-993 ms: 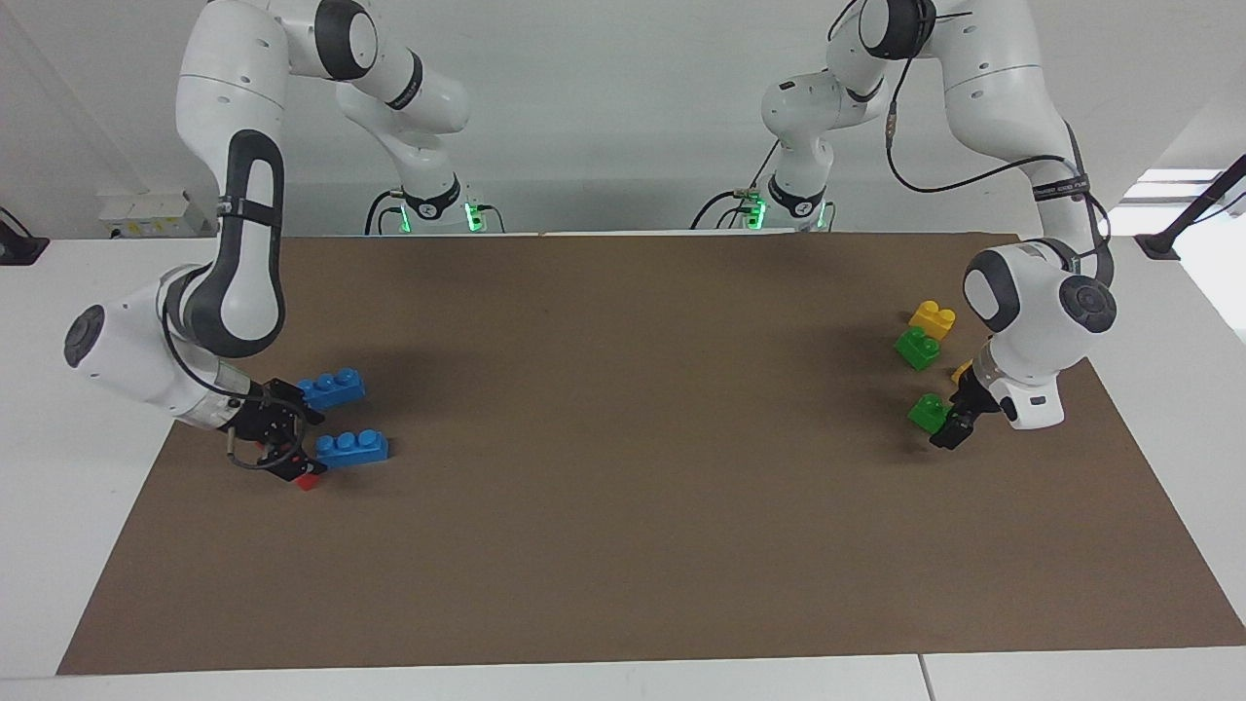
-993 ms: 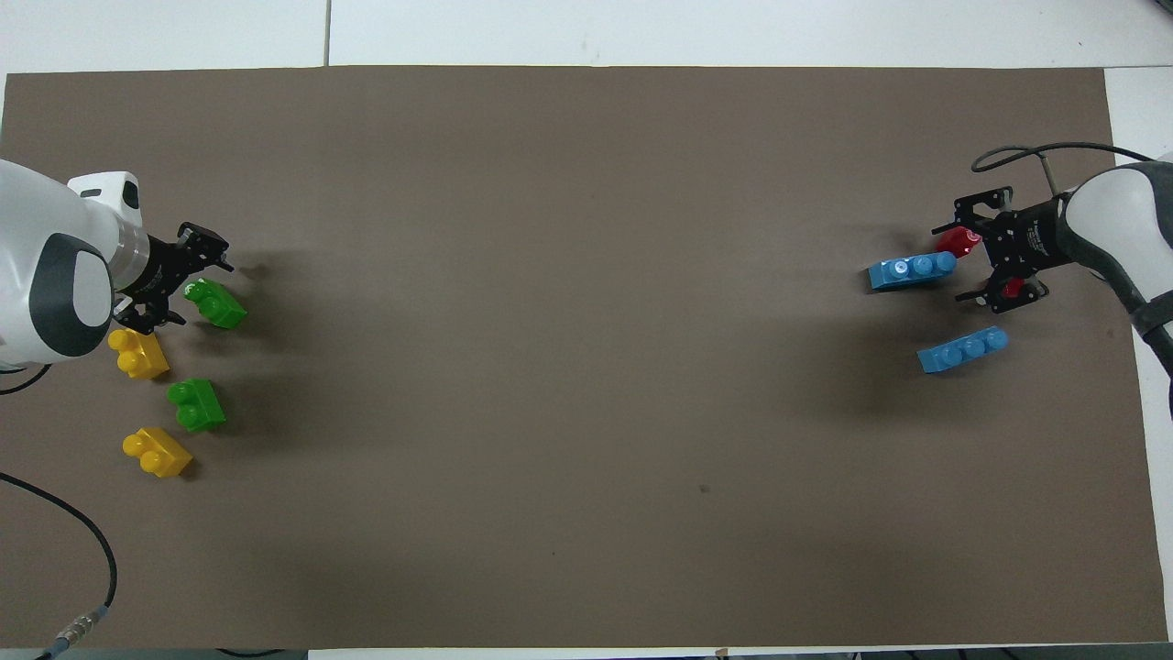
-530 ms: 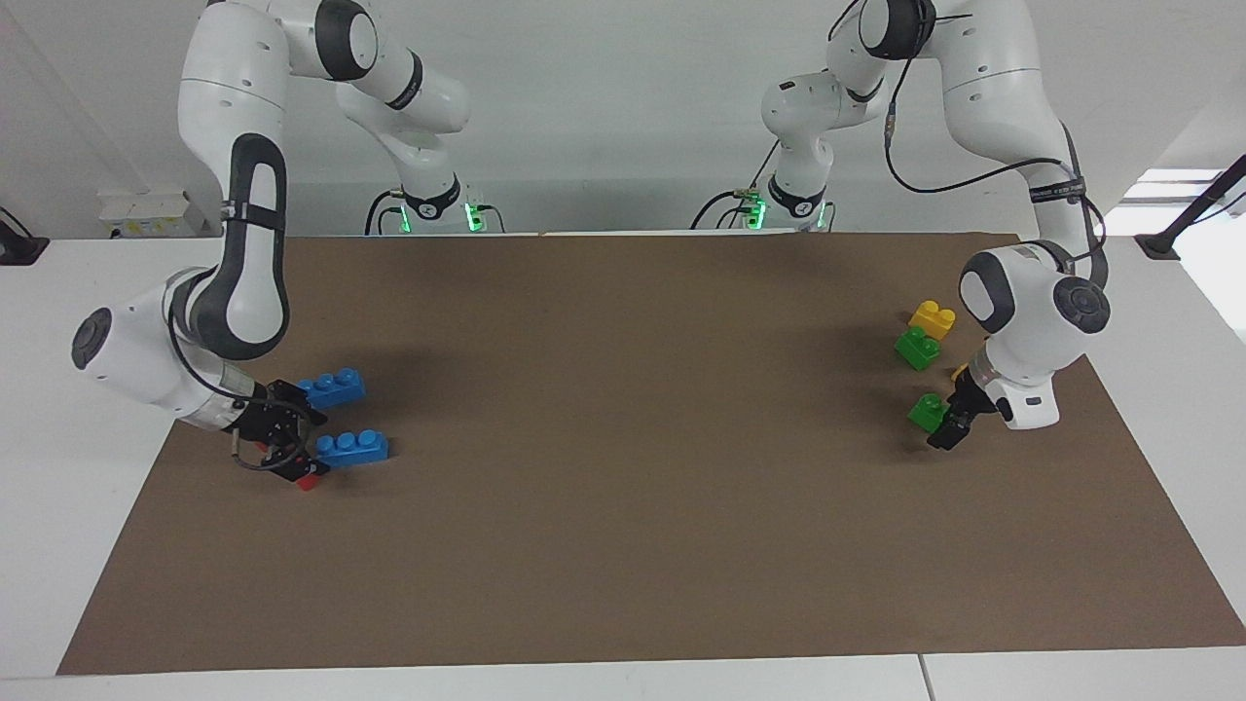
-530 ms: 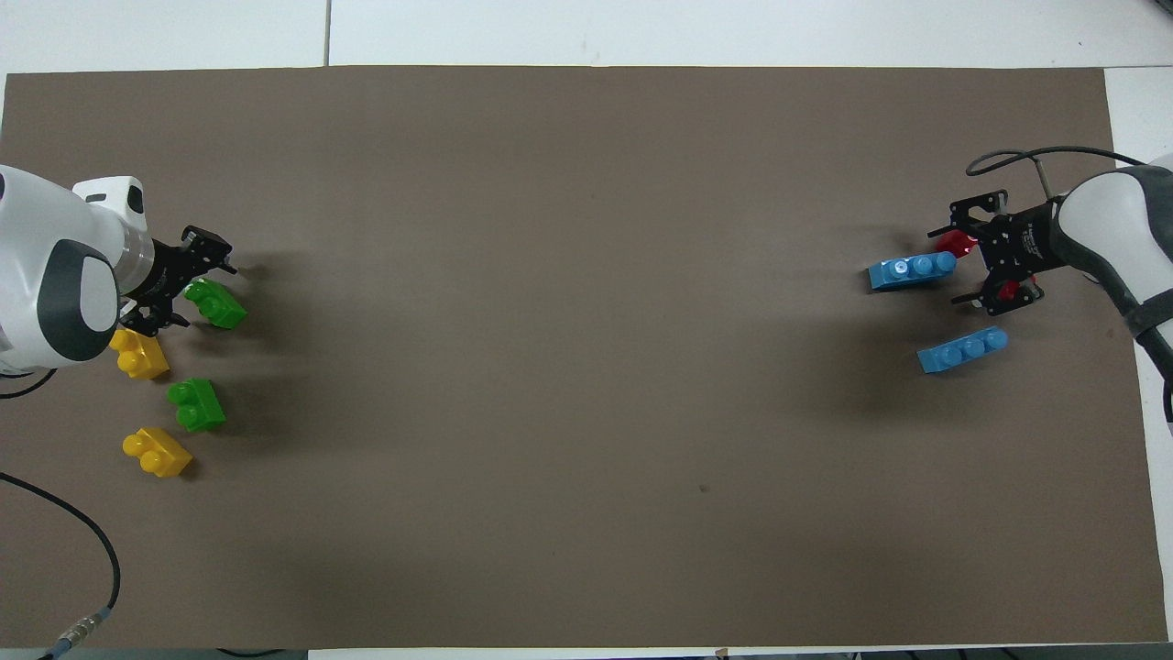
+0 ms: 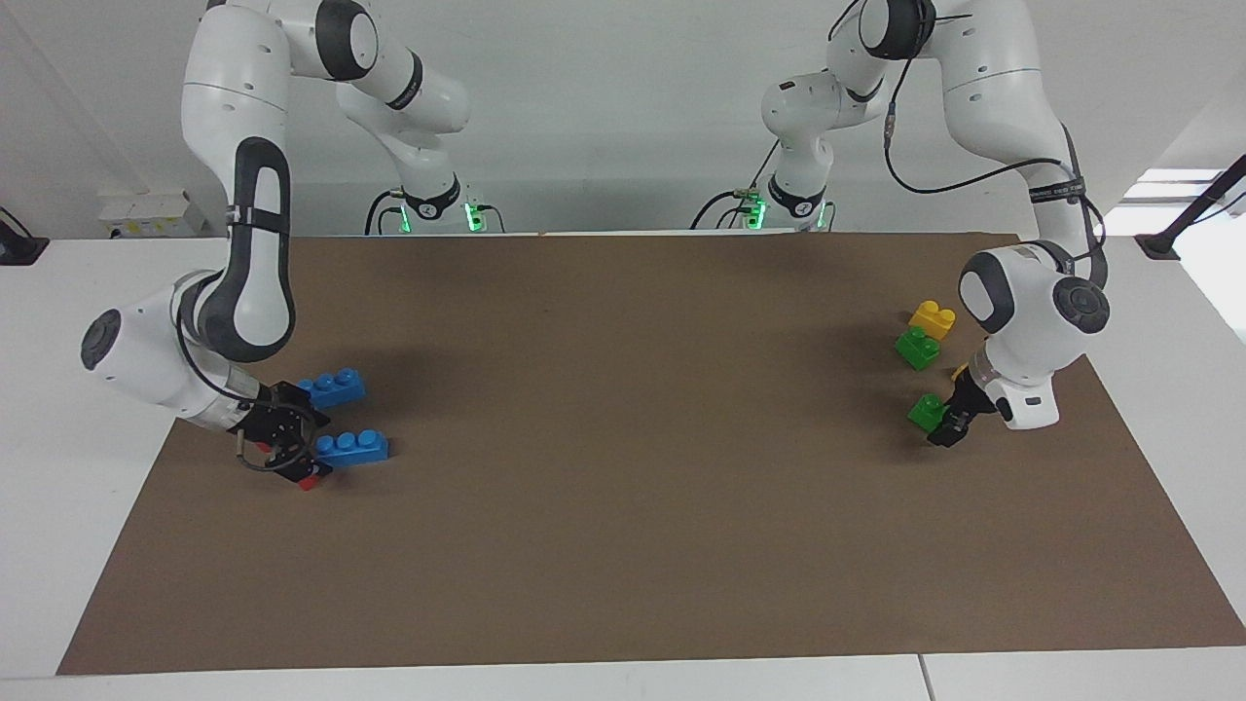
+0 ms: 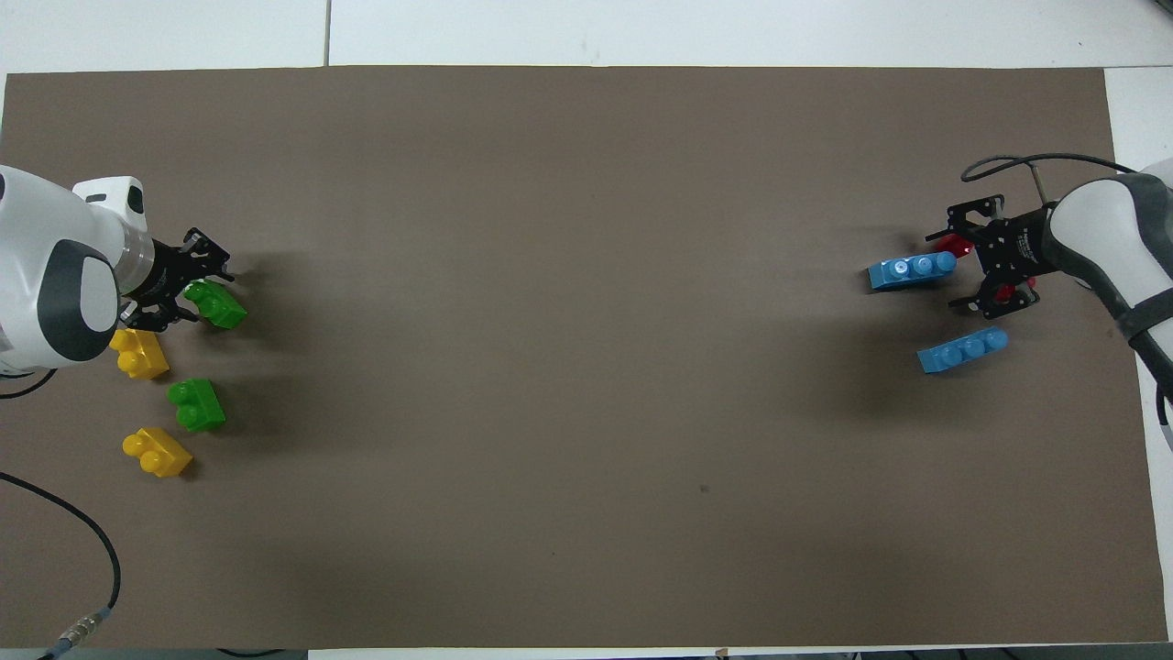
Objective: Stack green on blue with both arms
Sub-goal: 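Close the left gripper on the green brick while the right gripper grasps the blue brick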
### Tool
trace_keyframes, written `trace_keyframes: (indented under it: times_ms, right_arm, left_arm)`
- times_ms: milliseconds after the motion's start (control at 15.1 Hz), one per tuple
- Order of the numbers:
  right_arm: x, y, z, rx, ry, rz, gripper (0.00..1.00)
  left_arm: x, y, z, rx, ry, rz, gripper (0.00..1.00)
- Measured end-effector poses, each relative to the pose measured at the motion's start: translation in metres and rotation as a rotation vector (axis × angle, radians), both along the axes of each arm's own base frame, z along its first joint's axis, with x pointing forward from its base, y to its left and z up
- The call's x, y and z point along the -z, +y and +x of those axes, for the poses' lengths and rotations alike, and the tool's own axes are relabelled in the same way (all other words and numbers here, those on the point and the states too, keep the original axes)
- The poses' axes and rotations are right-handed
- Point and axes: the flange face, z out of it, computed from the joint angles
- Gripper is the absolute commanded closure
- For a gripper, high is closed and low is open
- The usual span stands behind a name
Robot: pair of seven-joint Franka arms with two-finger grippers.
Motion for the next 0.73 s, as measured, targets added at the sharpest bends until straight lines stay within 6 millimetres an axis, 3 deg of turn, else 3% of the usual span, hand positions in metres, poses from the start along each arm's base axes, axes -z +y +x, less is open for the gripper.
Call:
trace_keyframes:
  times_ms: [132,265,397,530,662,728]
  right_arm:
    - [0.0005,0.0011,-0.0001,-0.006,-0.001,0.000,0.19]
    - [0.0006,0.0019,0.0000,-0.016,-0.004,0.001,0.28]
    - [0.0006,0.0024,0.0001,-0.030,-0.010,0.002,0.46]
    - [0.0007,0.0028,0.0002,-0.043,-0.014,0.002,0.71]
    - [0.0006,0.0029,0.0002,-0.050,-0.017,0.003,0.89]
    - [0.0005,0.0030,0.0002,-0.063,-0.022,0.003,0.93]
  left_arm:
    - [0.0000,0.0000,0.0000,0.000,0.000,0.000,0.50]
    - [-0.0001,0.0008,0.0000,-0.001,0.000,0.000,0.65]
    - [-0.0002,0.0017,0.0000,-0.003,-0.001,0.001,0.81]
    - [-0.0004,0.0018,0.0002,-0.003,-0.003,0.001,0.99]
    - [-0.0009,0.0019,0.0006,-0.003,-0.006,0.001,1.00]
    - [-0.0011,0.0019,0.0009,-0.003,-0.007,0.001,1.00]
